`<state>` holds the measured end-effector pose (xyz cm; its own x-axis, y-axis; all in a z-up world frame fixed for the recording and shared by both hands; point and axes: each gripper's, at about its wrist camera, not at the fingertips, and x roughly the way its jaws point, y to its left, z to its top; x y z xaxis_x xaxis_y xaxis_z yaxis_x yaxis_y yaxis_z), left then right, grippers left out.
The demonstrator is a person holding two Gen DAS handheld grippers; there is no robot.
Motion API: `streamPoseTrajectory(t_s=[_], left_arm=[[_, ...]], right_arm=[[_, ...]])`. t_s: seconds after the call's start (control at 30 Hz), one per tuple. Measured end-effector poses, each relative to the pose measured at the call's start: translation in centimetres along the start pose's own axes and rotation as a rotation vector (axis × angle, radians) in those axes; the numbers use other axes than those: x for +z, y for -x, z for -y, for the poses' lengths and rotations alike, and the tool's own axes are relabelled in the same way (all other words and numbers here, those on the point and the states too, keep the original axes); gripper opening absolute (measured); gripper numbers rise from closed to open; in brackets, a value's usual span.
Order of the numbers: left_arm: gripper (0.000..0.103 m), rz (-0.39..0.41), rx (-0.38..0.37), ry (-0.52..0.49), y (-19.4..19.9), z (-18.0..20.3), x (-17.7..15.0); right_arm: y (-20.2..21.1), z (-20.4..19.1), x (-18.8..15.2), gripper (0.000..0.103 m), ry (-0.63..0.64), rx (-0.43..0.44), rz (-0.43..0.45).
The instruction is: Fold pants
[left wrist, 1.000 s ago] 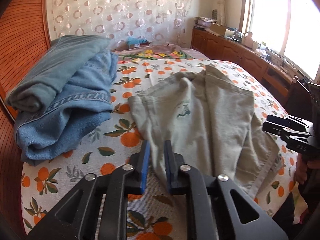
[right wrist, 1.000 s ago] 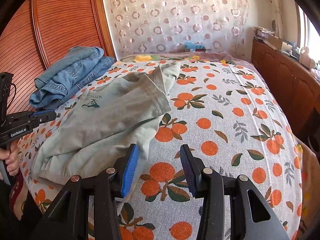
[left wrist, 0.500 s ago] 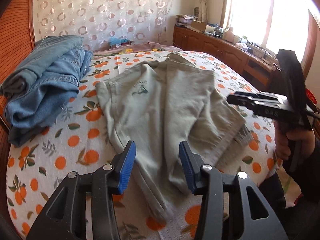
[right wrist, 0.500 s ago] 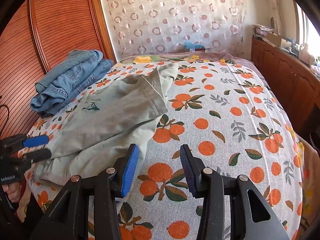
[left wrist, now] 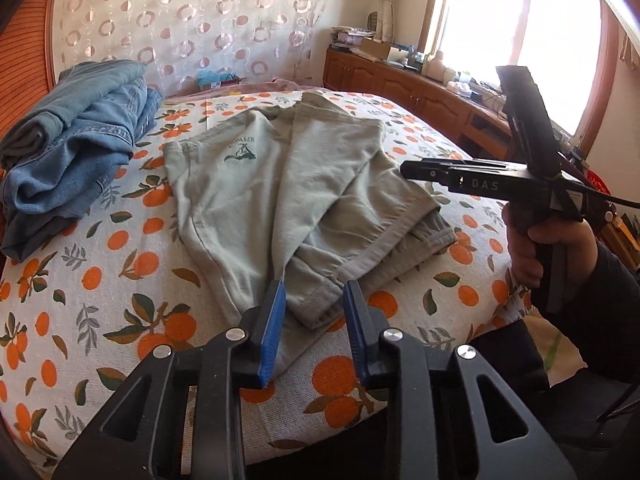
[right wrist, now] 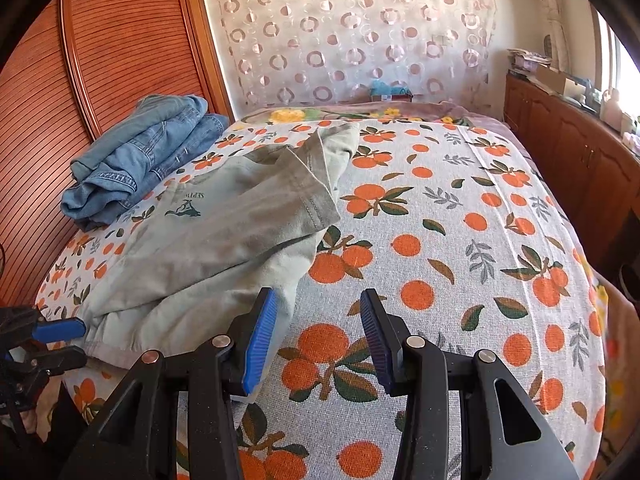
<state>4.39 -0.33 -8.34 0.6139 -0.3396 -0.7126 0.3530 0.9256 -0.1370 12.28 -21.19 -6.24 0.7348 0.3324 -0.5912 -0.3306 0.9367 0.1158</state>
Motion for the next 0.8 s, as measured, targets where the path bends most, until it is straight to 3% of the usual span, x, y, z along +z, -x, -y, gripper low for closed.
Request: streamPoseTrajectory(t_s=[0.2,0.43,0.57,0.8], left_arm=[[0.032,-0.045,0.011,0.017,-1.2,-0.4,-0.4],[0.032,-0.028,0.008,0.014,-1.3,-0.7,-0.6],[0.024,-0.018,0.009,0.018,-1.1,-0.9,-0.7],[0.022,-0.008,-0.007,0.039,-1.0,-1.4,-0.8]], right_arm=[[0.0,0.1,-0.1,0.045,0.002,0.003,0.003],[0.2,0.1,0.3,0.045,0.012,0.004,-0.003],[0.4,0.6,1.9,0.045,0.008,0.004,0.017],[-1.5,0.8,4.7,0.045,0.008,0.031,0.006]])
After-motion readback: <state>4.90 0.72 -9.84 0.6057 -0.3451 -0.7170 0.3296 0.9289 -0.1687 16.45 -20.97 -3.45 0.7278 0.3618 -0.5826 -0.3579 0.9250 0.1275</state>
